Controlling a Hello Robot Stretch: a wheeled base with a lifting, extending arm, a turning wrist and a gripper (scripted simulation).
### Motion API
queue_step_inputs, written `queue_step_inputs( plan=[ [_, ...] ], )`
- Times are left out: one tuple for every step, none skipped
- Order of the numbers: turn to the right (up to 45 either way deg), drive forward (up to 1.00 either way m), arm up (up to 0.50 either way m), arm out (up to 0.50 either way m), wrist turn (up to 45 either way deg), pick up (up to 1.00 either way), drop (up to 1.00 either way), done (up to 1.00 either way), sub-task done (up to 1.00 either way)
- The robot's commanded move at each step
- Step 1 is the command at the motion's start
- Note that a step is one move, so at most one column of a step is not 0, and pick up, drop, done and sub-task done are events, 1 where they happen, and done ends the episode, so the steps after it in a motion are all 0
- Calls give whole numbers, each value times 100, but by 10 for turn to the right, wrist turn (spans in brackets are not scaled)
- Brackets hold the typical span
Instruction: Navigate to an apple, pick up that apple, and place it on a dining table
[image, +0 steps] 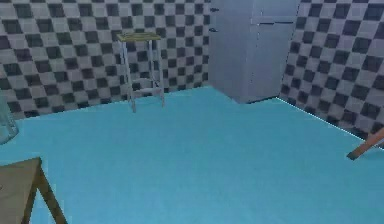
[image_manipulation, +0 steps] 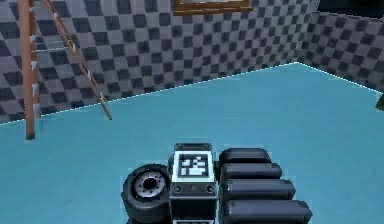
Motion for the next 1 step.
queue_step_inputs(
  plan=[
    [450, 0, 0, 0, 0, 0, 0, 0, 0]
  ],
)
